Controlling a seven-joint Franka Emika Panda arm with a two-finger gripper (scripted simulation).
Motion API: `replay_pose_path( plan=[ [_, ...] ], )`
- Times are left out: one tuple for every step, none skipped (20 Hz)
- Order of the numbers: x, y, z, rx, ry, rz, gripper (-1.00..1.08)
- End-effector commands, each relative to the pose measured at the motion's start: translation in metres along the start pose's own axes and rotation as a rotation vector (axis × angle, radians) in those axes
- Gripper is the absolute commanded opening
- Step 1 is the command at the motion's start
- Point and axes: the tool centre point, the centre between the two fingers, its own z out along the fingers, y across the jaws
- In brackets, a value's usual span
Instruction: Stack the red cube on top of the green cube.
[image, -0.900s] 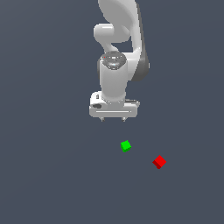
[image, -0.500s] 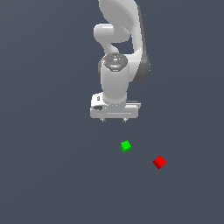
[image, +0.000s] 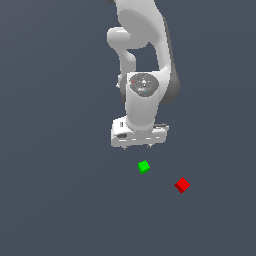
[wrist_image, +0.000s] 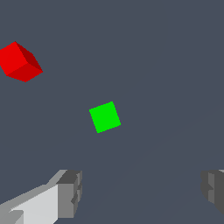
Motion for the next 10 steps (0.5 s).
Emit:
replay_pose_path(
  plan=[
    [0.012, -0.011, 0.006, 0.000, 0.000, -0.038, 1.00],
    [0.018, -0.015, 0.009, 0.000, 0.000, -0.055, 1.00],
    [0.023, -0.020, 0.012, 0.000, 0.000, -0.072, 1.00],
    [0.028, -0.025, 0.014, 0.000, 0.000, -0.090, 1.00],
    [0.034, -0.030, 0.017, 0.000, 0.000, -0.107, 1.00],
    [0.039, -0.035, 0.020, 0.000, 0.000, -0.124, 1.00],
    [0.044, -0.041, 0.022, 0.000, 0.000, -0.140, 1.00],
    [0.048, -0.046, 0.025, 0.000, 0.000, -0.157, 1.00],
    [0.053, -0.051, 0.027, 0.000, 0.000, -0.173, 1.00],
    [0.057, -0.056, 0.030, 0.000, 0.000, -0.189, 1.00]
  ],
)
